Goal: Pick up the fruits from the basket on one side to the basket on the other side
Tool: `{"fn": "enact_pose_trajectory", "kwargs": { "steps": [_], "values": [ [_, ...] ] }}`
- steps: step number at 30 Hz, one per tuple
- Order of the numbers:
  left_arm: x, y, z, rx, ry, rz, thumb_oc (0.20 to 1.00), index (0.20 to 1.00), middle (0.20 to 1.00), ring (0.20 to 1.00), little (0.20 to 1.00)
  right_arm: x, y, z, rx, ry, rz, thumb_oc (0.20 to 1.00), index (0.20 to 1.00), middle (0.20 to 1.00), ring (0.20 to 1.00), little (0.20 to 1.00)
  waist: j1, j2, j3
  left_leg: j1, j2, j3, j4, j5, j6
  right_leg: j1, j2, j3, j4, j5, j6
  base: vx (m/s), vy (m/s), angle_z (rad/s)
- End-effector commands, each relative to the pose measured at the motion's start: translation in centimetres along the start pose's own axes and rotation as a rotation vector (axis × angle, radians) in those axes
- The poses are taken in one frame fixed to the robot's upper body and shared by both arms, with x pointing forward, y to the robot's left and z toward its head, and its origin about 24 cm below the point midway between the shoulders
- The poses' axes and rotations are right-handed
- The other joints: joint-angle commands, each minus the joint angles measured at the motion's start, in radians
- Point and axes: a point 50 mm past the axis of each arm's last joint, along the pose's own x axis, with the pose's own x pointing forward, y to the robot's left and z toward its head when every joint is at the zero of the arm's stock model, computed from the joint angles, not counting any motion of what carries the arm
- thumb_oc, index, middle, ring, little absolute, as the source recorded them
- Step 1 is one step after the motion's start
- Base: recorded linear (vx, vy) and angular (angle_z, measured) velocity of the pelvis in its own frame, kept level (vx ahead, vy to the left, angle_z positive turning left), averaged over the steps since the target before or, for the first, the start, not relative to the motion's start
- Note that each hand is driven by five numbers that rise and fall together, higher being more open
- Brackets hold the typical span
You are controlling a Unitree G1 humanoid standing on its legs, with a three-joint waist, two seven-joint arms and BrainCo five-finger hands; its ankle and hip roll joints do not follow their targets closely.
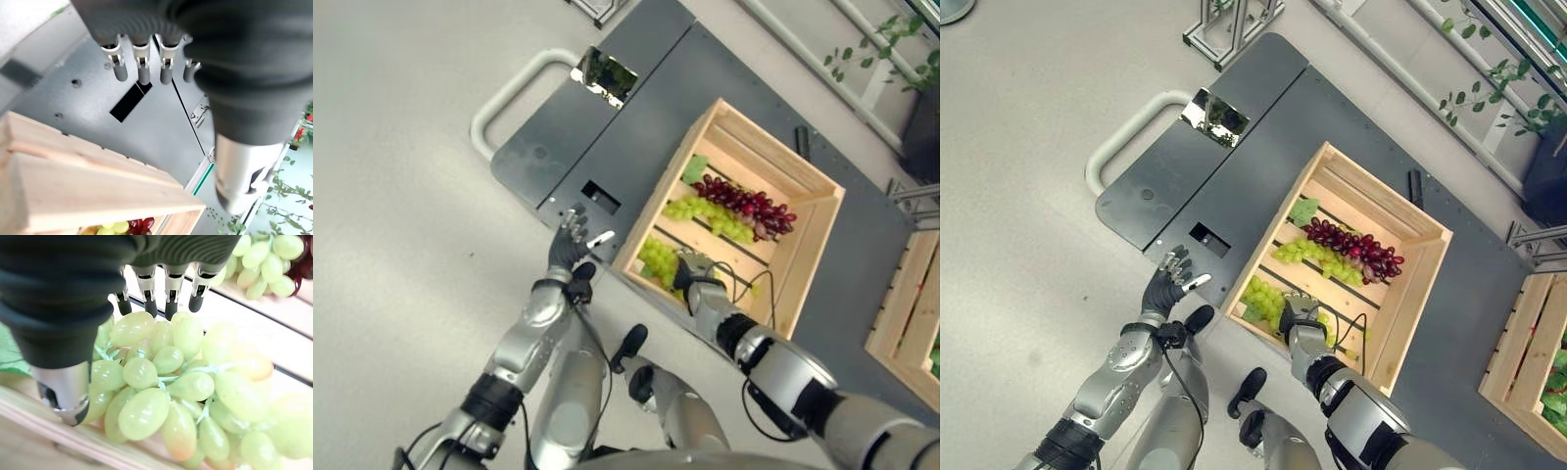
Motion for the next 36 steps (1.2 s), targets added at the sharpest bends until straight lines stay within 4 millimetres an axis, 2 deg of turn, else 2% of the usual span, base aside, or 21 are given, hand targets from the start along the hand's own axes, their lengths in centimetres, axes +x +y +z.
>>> {"fn": "enact_pose_trajectory", "kwargs": {
  "steps": [1,4,5,10,12,13,14,16,17,18,23,29,36],
  "values": [
    [0.1,-2.7,2.1,-0.067,-0.099,-0.117,1.000,1.000,1.000,1.000,1.000,-1.6,5.8,-3.1,-0.117,0.102,0.242,1.000,1.000,1.000,1.000,1.000,0.048,0.077,0.035,-0.009,-0.040,0.021,-0.075,0.008,0.109,-0.095,-0.069,0.012,-0.014,0.089,0.043,-0.01,0.032,0.27],
    [0.2,-2.6,2.3,-0.074,-0.105,-0.111,1.000,1.000,1.000,1.000,1.000,-1.7,5.9,-2.9,-0.050,0.107,0.222,1.000,1.000,1.000,1.000,1.000,0.050,0.082,0.035,-0.006,-0.039,0.021,-0.077,0.010,0.108,-0.095,-0.069,0.012,-0.016,0.088,0.041,-0.01,0.022,0.11],
    [0.3,-2.6,2.5,-0.070,-0.110,-0.110,1.000,1.000,1.000,1.000,1.000,-1.4,5.1,-2.5,-0.032,0.094,0.182,1.000,1.000,1.000,1.000,1.000,0.049,0.080,0.035,-0.015,-0.038,0.021,-0.078,0.018,0.107,-0.103,-0.068,0.011,-0.019,0.096,0.041,-0.01,0.013,0.14],
    [0.4,-2.4,2.7,-0.071,-0.121,-0.090,1.000,1.000,1.000,1.000,1.000,-1.8,6.0,-2.5,-0.039,0.096,0.203,1.000,1.000,1.000,1.000,1.000,0.041,0.071,0.035,-0.008,-0.033,0.021,-0.086,0.016,0.102,-0.102,-0.065,0.012,-0.017,0.086,0.036,0.00,-0.003,0.04],
    [0.4,-2.2,3.0,-0.072,-0.134,-0.074,1.000,1.000,1.000,1.000,1.000,-2.1,6.5,-2.0,0.074,0.103,0.199,1.000,1.000,1.000,1.000,1.000,0.032,0.065,0.035,-0.011,-0.030,0.020,-0.090,0.020,0.100,-0.105,-0.063,0.009,-0.019,0.086,0.035,0.00,0.001,0.05],
    [0.4,-2.2,3.0,-0.072,-0.133,-0.073,1.000,1.000,1.000,1.000,1.000,-2.1,6.6,-2.0,0.075,0.103,0.199,1.000,1.000,1.000,1.000,1.000,0.032,0.064,0.035,-0.010,-0.030,0.020,-0.090,0.020,0.100,-0.105,-0.063,0.010,-0.019,0.086,0.035,0.00,0.001,0.07],
    [0.5,-2.0,3.2,-0.075,-0.143,-0.056,1.000,1.000,1.000,1.000,1.000,-2.2,6.6,-1.7,0.168,0.109,0.178,1.000,1.000,1.000,1.000,1.000,0.026,0.058,0.035,-0.012,-0.028,0.023,-0.091,0.021,0.097,-0.106,-0.062,0.009,-0.021,0.085,0.034,0.00,0.000,0.05],
    [0.5,-2.0,3.2,-0.072,-0.142,-0.052,1.000,1.000,1.000,1.000,1.000,-2.2,6.5,-1.7,0.153,0.098,0.168,1.000,1.000,1.000,1.000,1.000,0.024,0.055,0.035,-0.013,-0.027,0.024,-0.090,0.022,0.097,-0.107,-0.062,0.010,-0.021,0.086,0.034,0.00,0.000,0.00],
    [0.5,-1.9,3.2,-0.074,-0.144,-0.045,1.000,1.000,1.000,1.000,1.000,-2.3,6.6,-1.8,0.159,0.100,0.165,0.912,0.912,0.912,0.912,0.912,0.023,0.051,0.035,-0.015,-0.026,0.025,-0.091,0.022,0.096,-0.108,-0.061,0.010,-0.022,0.085,0.034,-0.01,0.004,-0.04],
    [0.6,-1.7,3.4,-0.078,-0.151,-0.024,1.000,1.000,1.000,1.000,1.000,-2.3,6.7,-1.7,0.237,0.116,0.158,0.200,0.200,0.200,0.200,0.200,0.019,0.047,0.035,-0.015,-0.024,0.028,-0.093,0.023,0.095,-0.110,-0.061,0.009,-0.020,0.085,0.034,-0.01,0.003,-0.04],
    [0.6,-1.4,3.4,-0.081,-0.157,-0.002,1.000,1.000,1.000,1.000,1.000,-2.3,6.4,-1.6,0.373,0.133,0.130,0.200,0.200,0.200,0.200,0.200,0.012,0.042,0.035,-0.020,-0.020,0.032,-0.095,0.025,0.093,-0.114,-0.061,0.011,-0.021,0.087,0.033,0.00,0.003,-0.02],
    [0.5,-1.1,3.3,-0.089,-0.156,0.025,1.000,1.000,1.000,1.000,1.000,-2.5,6.3,-0.2,0.593,0.124,0.109,0.200,0.200,0.200,0.200,0.200,0.000,0.044,0.035,-0.025,-0.020,0.041,-0.093,0.026,0.093,-0.120,-0.061,0.019,-0.028,0.091,0.034,-0.01,0.011,0.00],
    [0.4,-0.4,3.1,-0.086,-0.150,0.060,1.000,1.000,1.000,1.000,1.000,-2.5,5.8,0.5,0.704,0.103,0.092,0.200,0.200,0.200,0.200,0.200,-0.014,0.039,0.035,-0.021,-0.015,0.053,-0.095,0.026,0.093,-0.121,-0.060,0.033,-0.037,0.098,0.033,-0.01,0.015,-0.08]
  ]
}}
